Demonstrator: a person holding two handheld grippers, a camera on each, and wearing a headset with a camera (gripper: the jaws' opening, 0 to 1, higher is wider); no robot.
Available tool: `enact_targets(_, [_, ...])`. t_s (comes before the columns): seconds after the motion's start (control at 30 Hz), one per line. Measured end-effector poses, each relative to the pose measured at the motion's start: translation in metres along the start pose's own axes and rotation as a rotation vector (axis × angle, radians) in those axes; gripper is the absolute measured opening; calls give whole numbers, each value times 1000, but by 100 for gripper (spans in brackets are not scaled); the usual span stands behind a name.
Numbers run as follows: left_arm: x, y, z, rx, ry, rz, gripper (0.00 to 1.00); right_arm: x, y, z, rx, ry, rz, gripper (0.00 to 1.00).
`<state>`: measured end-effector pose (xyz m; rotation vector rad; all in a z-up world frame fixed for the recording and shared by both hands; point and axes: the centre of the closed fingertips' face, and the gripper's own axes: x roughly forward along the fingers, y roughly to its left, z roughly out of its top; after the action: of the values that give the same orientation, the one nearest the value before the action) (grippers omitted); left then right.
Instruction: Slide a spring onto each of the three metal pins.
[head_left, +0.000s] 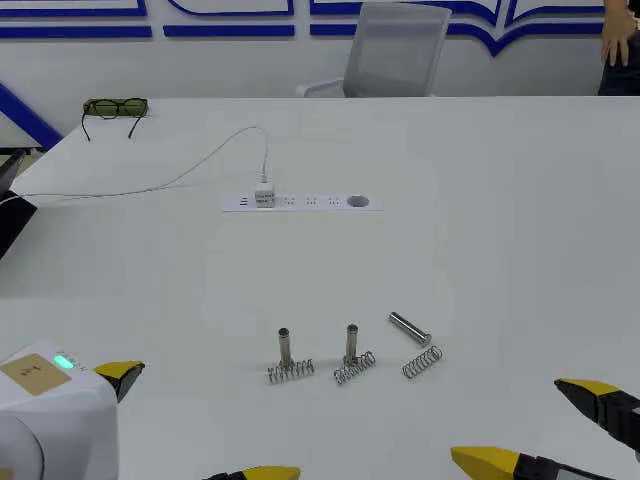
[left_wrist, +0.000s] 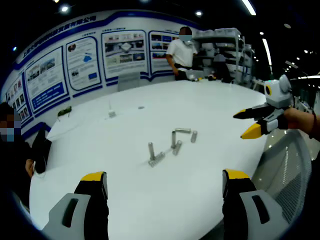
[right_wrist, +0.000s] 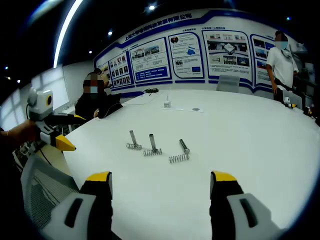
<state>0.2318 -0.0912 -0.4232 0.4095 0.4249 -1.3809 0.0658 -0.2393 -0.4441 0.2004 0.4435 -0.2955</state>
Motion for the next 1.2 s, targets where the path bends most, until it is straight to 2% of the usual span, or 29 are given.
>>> enact_targets(0.57, [1,0,1,-1,0,-5,97,-1,1,-3,-14,19,6,80])
enact_targets(1.0, [2,2,1,-7,3,5,98,0,-4,-2,-29,30,-6,80])
enact_targets(1.2, [4,2,-1,-10,10,2,97,6,-10,-1,-39,54,-7,79])
